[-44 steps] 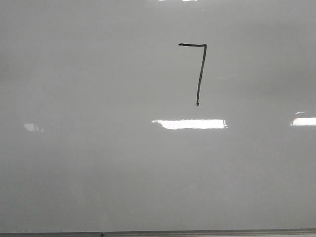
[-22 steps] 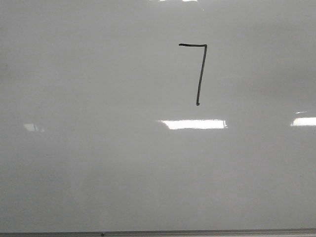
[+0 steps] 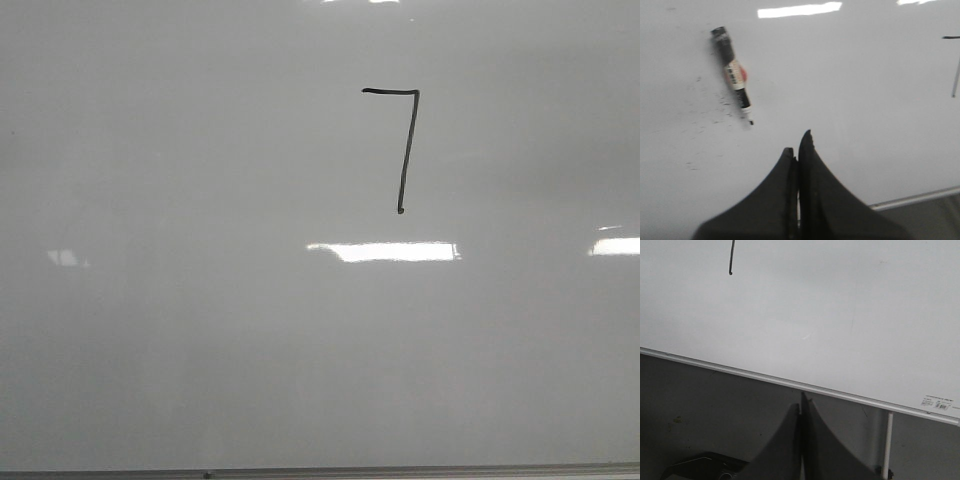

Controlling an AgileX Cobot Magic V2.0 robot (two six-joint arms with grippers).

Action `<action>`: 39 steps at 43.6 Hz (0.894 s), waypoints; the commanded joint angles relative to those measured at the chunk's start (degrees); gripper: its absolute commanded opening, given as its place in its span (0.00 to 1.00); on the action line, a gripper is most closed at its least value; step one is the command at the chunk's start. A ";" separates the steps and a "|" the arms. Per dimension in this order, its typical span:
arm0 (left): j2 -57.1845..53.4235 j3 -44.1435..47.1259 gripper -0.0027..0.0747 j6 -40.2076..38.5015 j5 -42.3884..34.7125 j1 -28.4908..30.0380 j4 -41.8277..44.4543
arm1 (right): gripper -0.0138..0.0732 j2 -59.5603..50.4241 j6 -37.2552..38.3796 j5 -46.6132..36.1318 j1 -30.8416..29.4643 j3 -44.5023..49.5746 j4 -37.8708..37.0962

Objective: Write number 7 on whiteboard

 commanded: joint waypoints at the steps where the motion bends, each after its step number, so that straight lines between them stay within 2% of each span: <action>1: -3.58 2.90 0.01 1.43 -8.21 5.39 -1.63 | 0.08 0.25 0.05 -3.06 -0.18 -1.36 -0.62; 6: -9.85 11.30 0.01 13.35 -17.37 10.69 -9.88 | 0.08 0.25 0.05 -3.06 -0.18 -1.36 -0.62; 8: -12.66 14.32 0.01 14.99 -20.30 12.31 -11.36 | 0.08 0.25 0.05 -3.06 -0.18 -1.36 -0.62; 14: -19.65 23.79 0.01 14.99 -27.13 15.56 -11.60 | 0.08 0.25 0.05 -3.06 -0.18 -1.36 -0.62; 24: -27.33 38.42 0.01 14.99 -40.25 15.82 -11.60 | 0.08 0.25 0.05 -3.06 -0.18 -1.36 -0.62; 29: -29.31 43.24 0.01 14.99 -45.79 15.26 -11.60 | 0.08 0.25 0.05 -3.06 -0.18 -1.36 -0.62; 39: -31.28 48.49 0.01 14.99 -51.92 12.88 -11.60 | 0.08 0.25 0.05 -2.99 -0.18 -1.36 -0.62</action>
